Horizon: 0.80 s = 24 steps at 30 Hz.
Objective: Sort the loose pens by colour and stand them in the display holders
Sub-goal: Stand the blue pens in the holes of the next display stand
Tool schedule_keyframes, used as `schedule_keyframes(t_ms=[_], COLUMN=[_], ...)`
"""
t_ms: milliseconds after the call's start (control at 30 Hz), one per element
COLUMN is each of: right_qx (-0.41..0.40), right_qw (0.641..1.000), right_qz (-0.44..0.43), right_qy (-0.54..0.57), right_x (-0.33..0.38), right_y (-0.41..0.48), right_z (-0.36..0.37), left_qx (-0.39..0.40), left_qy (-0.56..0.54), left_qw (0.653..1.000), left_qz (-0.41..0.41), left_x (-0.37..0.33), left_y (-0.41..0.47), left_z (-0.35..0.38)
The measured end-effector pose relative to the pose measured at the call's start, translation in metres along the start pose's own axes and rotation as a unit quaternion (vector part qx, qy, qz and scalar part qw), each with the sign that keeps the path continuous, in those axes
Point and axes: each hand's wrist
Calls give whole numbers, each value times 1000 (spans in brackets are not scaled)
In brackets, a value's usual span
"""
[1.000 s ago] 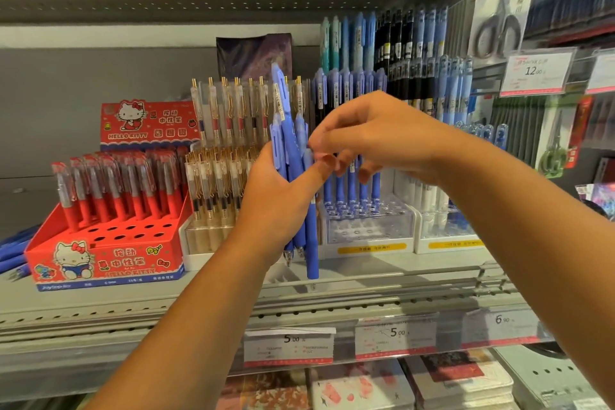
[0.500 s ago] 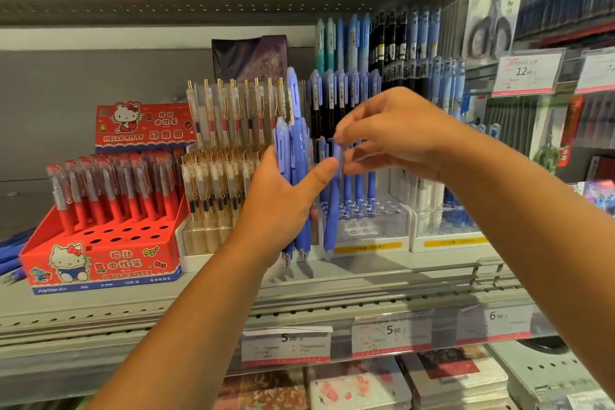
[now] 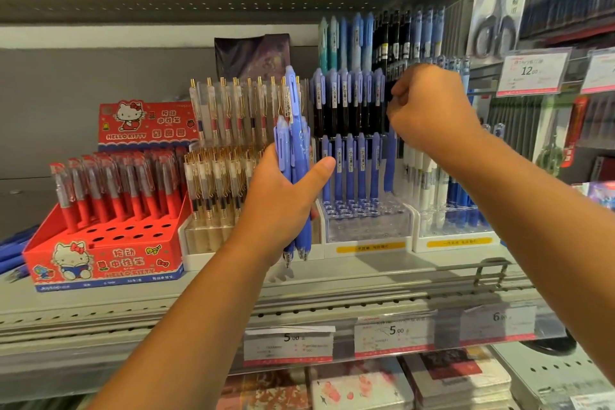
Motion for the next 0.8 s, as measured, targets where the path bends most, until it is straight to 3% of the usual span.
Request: schedule_keyframes(t_ms=[200,500,600,733,800], right_qx=[48,57,84,52,48], right_qw=[990,953,932,947,986], right_qz=[38,-45,-23,-46,-61], right_qy=[-124,-293,-352,-314,-145], right_x=[0,5,7,6,14], right_y=[20,2,-4,-9,-17], right_z=[14,20,17,11,7], left_qx=[8,7,12,5,4], left_qy=[-5,-2,-11,-21,-28], left_qw=[1000,1000,1000,1000,999], left_qz=[-4,-7,-8,-14,-16], left_x=[1,1,1,1,0], left_y=[0,0,0,0,0], left_z=[0,0,0,0,0])
Point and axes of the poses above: each hand's wrist, its own y-axis towards the middle knuckle, its own z-axis out of the palm, x = y × z, and after that the axes turned 10 degrees about z, right-handed
